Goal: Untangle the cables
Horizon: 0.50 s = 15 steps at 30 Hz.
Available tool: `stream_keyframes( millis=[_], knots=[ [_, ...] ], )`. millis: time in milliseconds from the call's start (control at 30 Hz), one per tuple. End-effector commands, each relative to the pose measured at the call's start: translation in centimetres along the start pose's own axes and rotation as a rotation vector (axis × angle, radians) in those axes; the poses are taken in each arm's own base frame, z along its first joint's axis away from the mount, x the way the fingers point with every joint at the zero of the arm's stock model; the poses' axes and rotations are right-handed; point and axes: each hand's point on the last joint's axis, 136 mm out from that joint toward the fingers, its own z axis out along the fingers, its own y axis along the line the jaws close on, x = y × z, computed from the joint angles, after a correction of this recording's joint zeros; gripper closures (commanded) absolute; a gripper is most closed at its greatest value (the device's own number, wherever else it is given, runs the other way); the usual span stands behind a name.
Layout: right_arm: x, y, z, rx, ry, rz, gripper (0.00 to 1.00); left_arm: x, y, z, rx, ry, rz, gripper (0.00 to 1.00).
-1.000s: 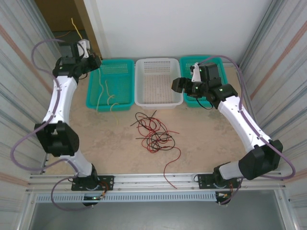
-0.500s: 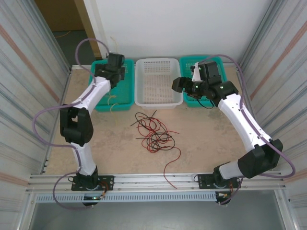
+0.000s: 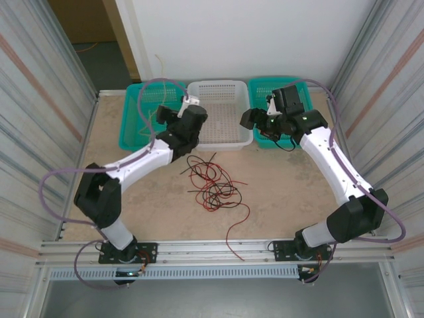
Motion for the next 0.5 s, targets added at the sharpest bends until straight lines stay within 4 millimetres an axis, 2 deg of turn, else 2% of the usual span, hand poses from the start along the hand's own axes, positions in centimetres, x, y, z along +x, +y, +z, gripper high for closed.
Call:
stream_keyframes(
  millis=[0, 100, 300, 467],
  knots=[
    [-1.0, 0.0, -0.9, -0.005, -0.056, 0.03, 0.21, -4.6, 0.8, -3.9, 0.037, -0.145, -0.141, 0.01],
    [-1.4, 0.0, -0.9, -0.007, -0.064, 0.041, 0.21, -5.2, 0.1, -5.3, 0.094, -0.169, -0.166, 0.01],
    [-1.1, -0.8, -1.2, 0.02, -0.077, 0.042, 0.21, -4.6, -1.5, -5.9, 0.181, -0.166, -0.174, 0.01],
    [0.1, -1.0, -1.6, 0.033, -0.073, 0.0, 0.21, -5.2, -3.4, -7.7, 0.345, -0.163, -0.161, 0.01]
  ],
)
